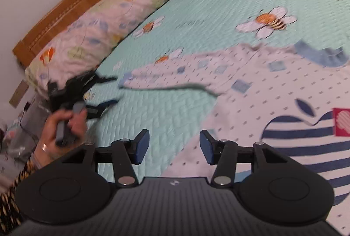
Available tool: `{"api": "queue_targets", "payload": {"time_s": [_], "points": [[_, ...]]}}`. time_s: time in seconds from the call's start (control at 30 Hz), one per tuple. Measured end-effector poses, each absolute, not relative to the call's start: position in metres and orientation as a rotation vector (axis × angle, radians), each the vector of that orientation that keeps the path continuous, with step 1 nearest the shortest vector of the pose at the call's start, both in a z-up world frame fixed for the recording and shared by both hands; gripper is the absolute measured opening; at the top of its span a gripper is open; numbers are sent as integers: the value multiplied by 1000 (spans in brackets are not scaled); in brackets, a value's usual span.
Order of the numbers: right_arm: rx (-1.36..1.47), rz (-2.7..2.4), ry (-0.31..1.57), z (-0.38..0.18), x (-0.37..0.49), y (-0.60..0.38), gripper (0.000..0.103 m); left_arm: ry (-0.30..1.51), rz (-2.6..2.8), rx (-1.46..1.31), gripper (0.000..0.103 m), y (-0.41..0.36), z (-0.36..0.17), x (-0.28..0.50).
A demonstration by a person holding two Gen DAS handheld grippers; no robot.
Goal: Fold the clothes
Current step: 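Grasp the sleeper sleeve cuff with the left gripper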
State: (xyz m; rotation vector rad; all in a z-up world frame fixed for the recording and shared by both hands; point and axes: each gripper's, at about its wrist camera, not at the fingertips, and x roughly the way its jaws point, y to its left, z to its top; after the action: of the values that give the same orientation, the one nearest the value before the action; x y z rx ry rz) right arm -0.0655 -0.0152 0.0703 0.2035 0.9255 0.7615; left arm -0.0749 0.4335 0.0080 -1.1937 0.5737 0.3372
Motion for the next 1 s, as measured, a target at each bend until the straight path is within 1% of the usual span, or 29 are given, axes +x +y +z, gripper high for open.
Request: {"api": "queue_targets", "payload": {"time_s": [0.07,0.13,0.27,0.33,0.37,0.4,0.43,0.47,0.53,0.73,0.87,1.0], "points": [[186,764,944,64,-72,-13,56,567,352,-1183,68,435,7,-65],[175,756,966,57,-77,-15,59,566,359,-1164,69,435,10,-56],[191,707,1008,41,-79,-31,59,544,384,-1159,71,440,8,-42],[211,667,1020,35,-78,-41,59,533,396,-1132,68,439,10,-37],[226,651,1022,33,-78,-46,59,532,398,-1096,60,436,10,-34],[241,637,1023,31,-77,-52,59,536,391,-1053,34,434,9,-31],[254,625,1021,30,-77,-57,59,554,375,-1024,20,432,8,-28],[260,618,1016,30,-77,-60,59,566,359,-1017,17,430,6,-27],[264,607,1004,31,-77,-66,59,575,334,-991,17,424,5,-25],[316,575,989,27,-79,-85,59,540,229,-810,17,390,41,-19],[386,555,990,21,-78,-100,59,470,68,-678,16,342,83,-21],[483,547,978,17,-75,-116,60,431,-149,-559,16,275,116,-31]]}}
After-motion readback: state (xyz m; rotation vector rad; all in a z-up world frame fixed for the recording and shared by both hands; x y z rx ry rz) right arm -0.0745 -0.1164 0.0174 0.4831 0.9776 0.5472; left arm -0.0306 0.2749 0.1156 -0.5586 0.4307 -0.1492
